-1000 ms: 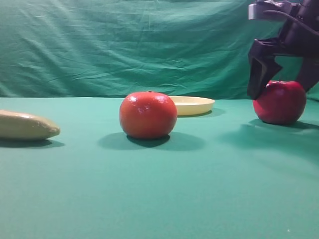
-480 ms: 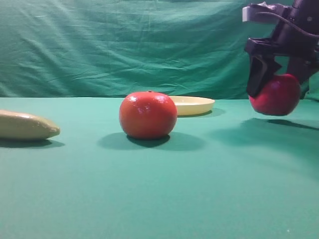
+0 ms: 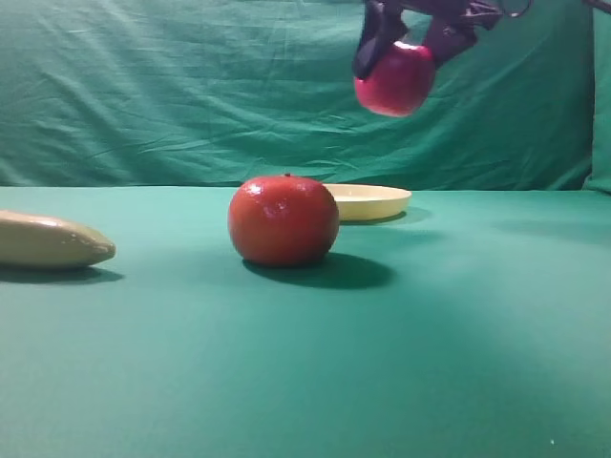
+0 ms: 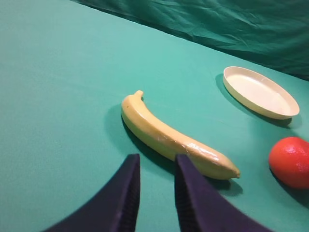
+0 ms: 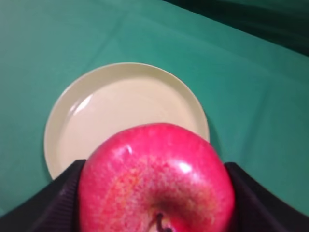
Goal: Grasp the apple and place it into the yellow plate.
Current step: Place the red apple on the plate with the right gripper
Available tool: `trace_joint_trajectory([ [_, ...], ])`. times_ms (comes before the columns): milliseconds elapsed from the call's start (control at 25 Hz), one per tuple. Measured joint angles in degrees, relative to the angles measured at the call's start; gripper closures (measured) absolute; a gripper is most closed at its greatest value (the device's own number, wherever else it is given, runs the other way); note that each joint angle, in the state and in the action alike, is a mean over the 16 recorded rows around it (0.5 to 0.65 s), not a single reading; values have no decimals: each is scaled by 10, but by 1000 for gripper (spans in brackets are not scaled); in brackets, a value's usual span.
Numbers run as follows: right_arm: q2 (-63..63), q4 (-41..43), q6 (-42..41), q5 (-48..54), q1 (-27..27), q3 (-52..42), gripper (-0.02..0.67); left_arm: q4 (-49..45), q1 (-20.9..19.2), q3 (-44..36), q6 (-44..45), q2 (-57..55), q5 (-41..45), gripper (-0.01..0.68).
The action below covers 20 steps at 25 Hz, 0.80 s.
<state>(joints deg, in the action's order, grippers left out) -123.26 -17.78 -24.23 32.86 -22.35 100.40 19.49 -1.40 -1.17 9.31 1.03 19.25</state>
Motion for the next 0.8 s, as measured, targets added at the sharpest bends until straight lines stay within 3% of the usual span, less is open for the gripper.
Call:
trace_joint_trajectory([
  [160, -33, 0, -8, -11, -10, 12, 171, 0, 0, 0, 0, 0, 0, 516],
  [400, -54, 0, -19, -24, -16, 16, 110, 0, 0, 0, 0, 0, 0, 516],
  [680, -28, 1, -24, -25, -16, 17, 38, 0, 0, 0, 0, 0, 0, 516],
  [800, 0, 2, -24, -17, -14, 17, 39, 0, 0, 0, 0, 0, 0, 516],
])
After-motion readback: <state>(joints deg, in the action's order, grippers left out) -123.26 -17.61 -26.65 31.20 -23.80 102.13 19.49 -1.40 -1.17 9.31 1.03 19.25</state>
